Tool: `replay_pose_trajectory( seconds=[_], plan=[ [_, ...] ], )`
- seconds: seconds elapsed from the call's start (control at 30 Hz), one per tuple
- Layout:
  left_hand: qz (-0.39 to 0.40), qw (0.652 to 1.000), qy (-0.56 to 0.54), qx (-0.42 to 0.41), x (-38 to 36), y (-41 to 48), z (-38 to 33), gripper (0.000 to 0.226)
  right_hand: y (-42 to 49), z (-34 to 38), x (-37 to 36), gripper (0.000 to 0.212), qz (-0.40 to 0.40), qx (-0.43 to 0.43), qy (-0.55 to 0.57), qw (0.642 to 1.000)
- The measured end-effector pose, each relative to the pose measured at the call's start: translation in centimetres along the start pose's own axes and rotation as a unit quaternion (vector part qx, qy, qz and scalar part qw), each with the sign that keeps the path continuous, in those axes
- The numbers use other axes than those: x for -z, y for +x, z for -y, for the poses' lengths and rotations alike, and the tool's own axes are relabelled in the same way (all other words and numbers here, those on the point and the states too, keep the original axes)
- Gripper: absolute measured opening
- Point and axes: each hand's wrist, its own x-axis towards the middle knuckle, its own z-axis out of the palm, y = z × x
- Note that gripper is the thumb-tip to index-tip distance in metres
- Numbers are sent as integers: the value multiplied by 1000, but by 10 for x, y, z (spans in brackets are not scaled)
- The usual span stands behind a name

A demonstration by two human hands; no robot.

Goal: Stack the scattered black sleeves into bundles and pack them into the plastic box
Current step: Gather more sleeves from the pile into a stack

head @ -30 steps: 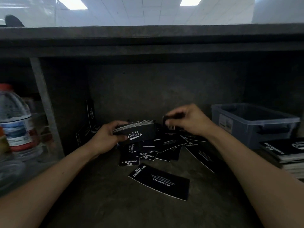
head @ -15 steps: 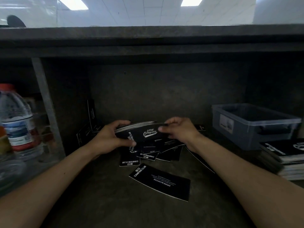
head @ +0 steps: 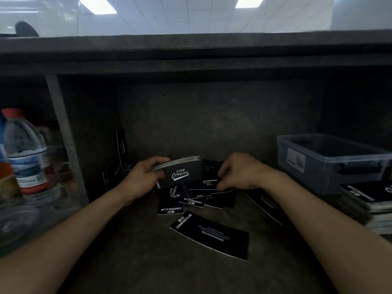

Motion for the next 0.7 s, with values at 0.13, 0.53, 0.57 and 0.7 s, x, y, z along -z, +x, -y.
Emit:
replay_pose_trajectory(
  seconds=[0.13,0.53,0.57,0.7],
  plan=[
    [-1,1000,-2,2,0,0,-1,43,-3,-3,13,15,-339,18,61,938],
    [22,999,45,-10,2,-3,0,61,27,-2,-52,21,-103,5,443,891],
    [21,999,47,-16,3,-3,0,60,29,-4,-52,20,-105,11,392,914],
    [2,999,43,-21,2,-2,1,53,29,-8,-38,48,-57,52,198,977]
  ],
)
